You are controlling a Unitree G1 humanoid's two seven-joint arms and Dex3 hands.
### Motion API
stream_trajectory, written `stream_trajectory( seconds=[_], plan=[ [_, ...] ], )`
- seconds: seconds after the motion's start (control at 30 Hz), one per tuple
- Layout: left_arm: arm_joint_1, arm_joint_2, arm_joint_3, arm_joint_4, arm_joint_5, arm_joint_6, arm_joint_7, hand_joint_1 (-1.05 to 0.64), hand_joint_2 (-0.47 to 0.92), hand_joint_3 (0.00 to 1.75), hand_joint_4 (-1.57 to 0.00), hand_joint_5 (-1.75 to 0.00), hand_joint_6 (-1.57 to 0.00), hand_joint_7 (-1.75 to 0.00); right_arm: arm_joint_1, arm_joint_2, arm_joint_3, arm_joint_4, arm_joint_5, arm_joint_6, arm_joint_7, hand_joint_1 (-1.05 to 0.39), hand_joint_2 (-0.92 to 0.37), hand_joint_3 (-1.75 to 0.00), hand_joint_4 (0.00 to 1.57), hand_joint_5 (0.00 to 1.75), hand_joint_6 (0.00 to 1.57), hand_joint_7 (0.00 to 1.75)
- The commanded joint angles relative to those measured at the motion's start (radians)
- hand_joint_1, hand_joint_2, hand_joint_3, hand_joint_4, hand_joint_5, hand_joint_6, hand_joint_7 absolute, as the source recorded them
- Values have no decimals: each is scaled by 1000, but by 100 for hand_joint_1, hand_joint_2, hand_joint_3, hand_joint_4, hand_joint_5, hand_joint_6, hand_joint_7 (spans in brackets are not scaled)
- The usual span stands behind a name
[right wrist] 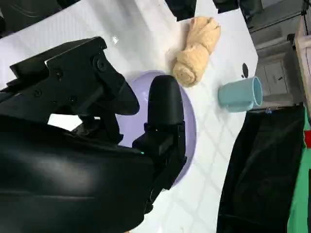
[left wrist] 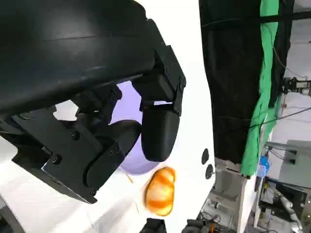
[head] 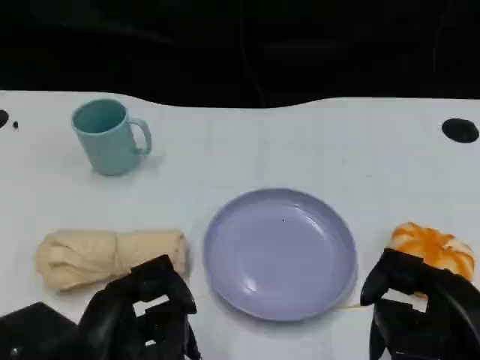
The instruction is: Grasp the towel on the left side of the plate with the left hand and place it into the plate.
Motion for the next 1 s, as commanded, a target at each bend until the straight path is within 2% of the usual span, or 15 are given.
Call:
stream_trajectory(
  seconds=[0.03, 0.77, 0.87, 0.93, 1.0],
  plan=[
    [-1, 4, 6, -14, -2, 13, 6, -9, 39, 150, -88, -175, -76, -167, -8, -8, -4, -14, -1, 9, -13, -4, -63, -121, 72, 175, 51, 170],
    [-6, 2, 23, 5, 2, -14, 3, -8, 40, 147, -88, -175, -76, -166, -3, -7, 6, -15, -4, -6, -10, -7, -64, -120, 72, 175, 51, 169],
    [-11, -9, 41, 9, -20, -23, 2, -7, 45, 138, -85, -174, -77, -151, -3, -4, 8, -18, -6, -2, -16, -6, -65, -121, 72, 175, 51, 169],
    [-13, -10, 46, 14, -4, -45, 9, -7, 48, 132, -76, -166, -69, -136, -2, -3, 10, -21, -8, 0, -20, -5, -65, -121, 72, 175, 51, 170],
    [-15, 7, 41, 36, 67, -125, 15, -8, 50, 122, -67, -157, -61, -125, 0, -4, 12, -20, -8, -5, -18, -5, -65, -121, 72, 175, 51, 170]
  ],
)
